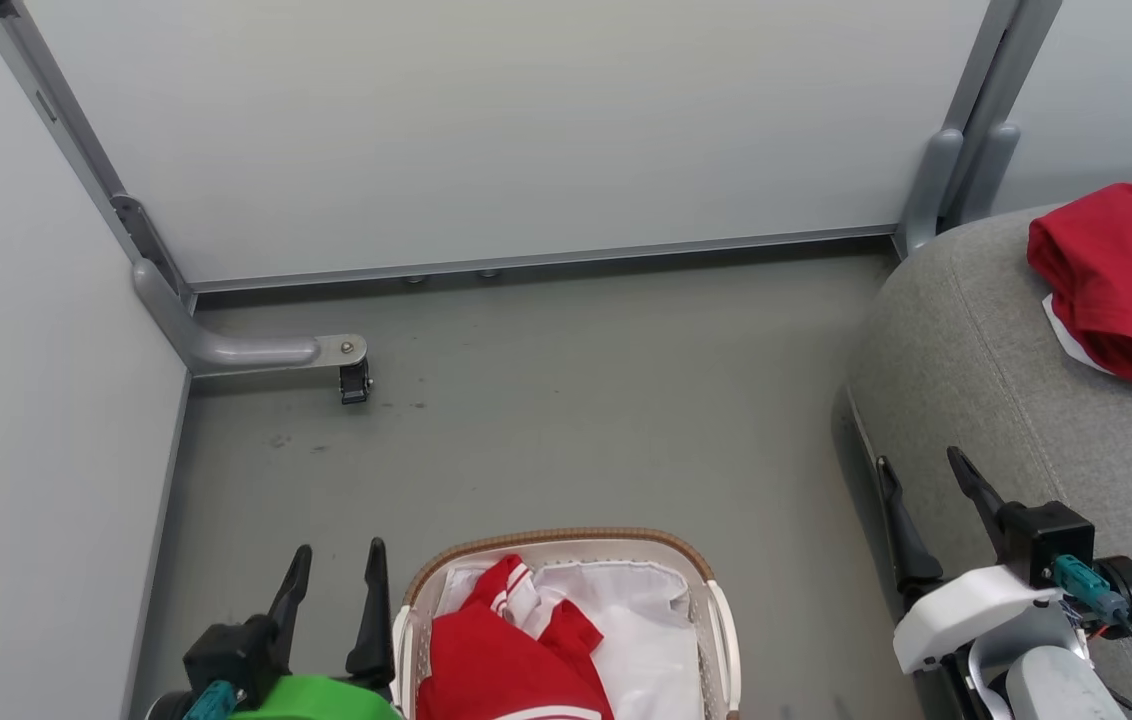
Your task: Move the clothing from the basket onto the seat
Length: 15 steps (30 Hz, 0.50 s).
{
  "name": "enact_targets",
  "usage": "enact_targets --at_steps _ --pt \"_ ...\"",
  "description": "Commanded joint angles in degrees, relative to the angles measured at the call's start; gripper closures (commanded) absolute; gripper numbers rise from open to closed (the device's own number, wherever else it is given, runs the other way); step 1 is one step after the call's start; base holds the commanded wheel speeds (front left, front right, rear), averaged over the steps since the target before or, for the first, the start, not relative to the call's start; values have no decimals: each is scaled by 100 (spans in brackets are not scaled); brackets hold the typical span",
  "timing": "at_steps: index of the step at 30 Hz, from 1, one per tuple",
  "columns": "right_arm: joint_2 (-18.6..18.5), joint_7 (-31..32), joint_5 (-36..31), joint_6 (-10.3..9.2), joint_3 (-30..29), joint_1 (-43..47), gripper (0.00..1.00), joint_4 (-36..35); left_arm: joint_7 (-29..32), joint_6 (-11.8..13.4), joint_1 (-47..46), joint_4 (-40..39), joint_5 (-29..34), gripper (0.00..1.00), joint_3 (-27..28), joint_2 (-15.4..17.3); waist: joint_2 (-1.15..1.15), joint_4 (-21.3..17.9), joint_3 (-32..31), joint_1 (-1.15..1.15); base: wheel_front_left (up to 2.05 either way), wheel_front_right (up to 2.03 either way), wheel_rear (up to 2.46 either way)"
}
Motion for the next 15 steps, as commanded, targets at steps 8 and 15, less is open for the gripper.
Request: enact_targets --at_steps 8,15 --pt "-20 -12 -123 -8 -131 -309 0 -200 -3 -137 -773 167 256 0 -617 5 0 -94 492 0 0 0 0" --pt "-19 -11 -277 -8 -312 -731 0 -545 -2 -236 -1690 740 488 0 -1344 10 0 -336 1304 0 0 0 0"
